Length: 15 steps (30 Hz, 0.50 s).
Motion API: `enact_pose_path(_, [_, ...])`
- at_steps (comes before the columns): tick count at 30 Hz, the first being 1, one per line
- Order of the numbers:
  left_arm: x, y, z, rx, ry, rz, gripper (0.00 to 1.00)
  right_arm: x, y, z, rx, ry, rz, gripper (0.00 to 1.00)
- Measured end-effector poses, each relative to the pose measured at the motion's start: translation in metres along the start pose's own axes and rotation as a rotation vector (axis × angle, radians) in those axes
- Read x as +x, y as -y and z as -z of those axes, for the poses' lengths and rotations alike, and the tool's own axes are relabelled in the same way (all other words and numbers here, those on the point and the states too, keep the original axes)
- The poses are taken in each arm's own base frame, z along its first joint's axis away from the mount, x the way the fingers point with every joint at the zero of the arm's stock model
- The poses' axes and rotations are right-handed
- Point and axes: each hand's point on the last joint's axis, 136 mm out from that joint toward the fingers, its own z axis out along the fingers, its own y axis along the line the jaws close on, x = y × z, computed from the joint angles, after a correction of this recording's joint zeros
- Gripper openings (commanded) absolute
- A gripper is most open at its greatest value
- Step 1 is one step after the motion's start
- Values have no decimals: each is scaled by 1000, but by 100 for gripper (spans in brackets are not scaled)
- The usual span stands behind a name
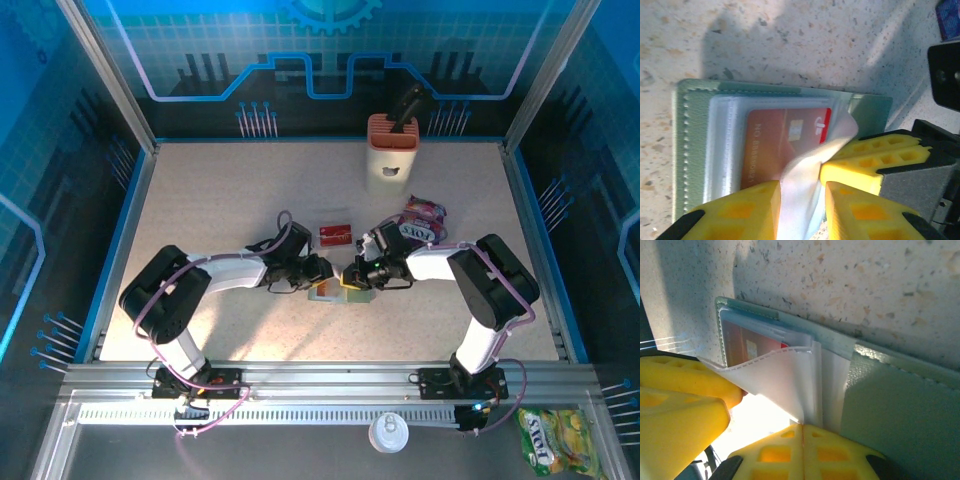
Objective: Take the credit cards out of the card holder
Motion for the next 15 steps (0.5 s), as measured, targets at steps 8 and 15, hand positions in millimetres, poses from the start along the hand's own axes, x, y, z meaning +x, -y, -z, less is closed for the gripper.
enact_pose_path(8, [1, 7, -1, 4, -4, -10, 30, 2, -2, 0, -43, -5, -4, 7])
enact_pose_path(15, [2, -3, -1, -48, 5, -1, 33, 2, 0, 2, -61, -3, -18, 11])
